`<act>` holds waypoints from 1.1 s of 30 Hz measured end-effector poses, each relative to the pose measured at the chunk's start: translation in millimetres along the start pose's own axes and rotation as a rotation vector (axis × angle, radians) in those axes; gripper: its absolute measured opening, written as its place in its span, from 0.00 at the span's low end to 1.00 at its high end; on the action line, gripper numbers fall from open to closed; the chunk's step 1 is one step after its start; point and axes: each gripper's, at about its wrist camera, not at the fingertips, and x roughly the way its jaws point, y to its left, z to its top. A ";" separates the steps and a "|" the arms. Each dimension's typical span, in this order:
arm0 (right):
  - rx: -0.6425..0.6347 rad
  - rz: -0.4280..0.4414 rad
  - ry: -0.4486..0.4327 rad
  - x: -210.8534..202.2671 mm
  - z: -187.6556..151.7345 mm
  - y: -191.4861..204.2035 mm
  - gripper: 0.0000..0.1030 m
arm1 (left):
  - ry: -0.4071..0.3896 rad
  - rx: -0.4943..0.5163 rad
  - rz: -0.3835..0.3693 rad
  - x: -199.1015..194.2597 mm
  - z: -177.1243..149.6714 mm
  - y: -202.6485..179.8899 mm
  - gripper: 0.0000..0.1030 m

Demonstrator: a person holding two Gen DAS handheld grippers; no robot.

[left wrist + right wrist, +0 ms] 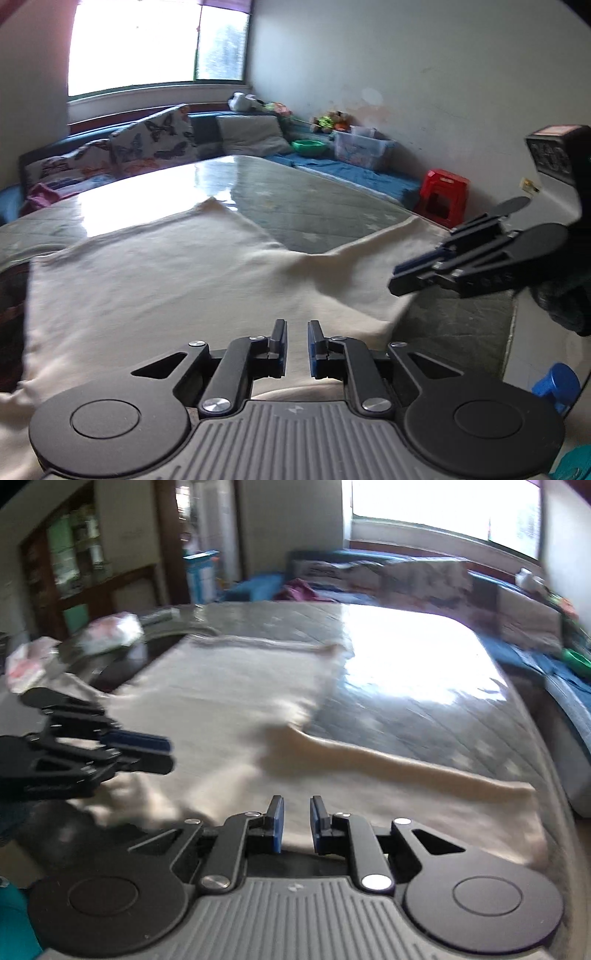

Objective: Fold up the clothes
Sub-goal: 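Lift the hem with both grippers and fold it over toward the collar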

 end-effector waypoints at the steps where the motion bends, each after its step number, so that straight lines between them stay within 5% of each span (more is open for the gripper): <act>1: 0.010 -0.020 0.009 1.9 -3.1 -7.0 0.14 | 0.005 0.007 -0.005 2.5 -0.8 -2.7 0.13; 15: 0.259 -0.312 -0.033 -24.5 -33.8 -101.2 0.34 | 0.041 0.049 -0.031 16.7 -2.8 -16.9 0.16; 21: 0.373 -0.312 -0.033 -23.6 -41.4 -127.7 0.34 | 0.044 0.056 -0.030 15.7 -2.1 -17.3 0.16; 24: 0.366 -0.307 -0.039 -21.2 -38.9 -127.1 0.32 | 0.045 0.059 -0.029 15.9 -1.8 -17.4 0.16; 28: 0.335 -0.332 -0.039 -16.0 -30.5 -124.0 0.08 | 0.046 0.066 -0.028 16.3 -2.0 -18.8 0.16; 33: 0.265 -0.437 -0.079 -18.8 -14.9 -122.2 0.07 | 0.049 0.081 -0.033 16.1 -1.8 -18.3 0.17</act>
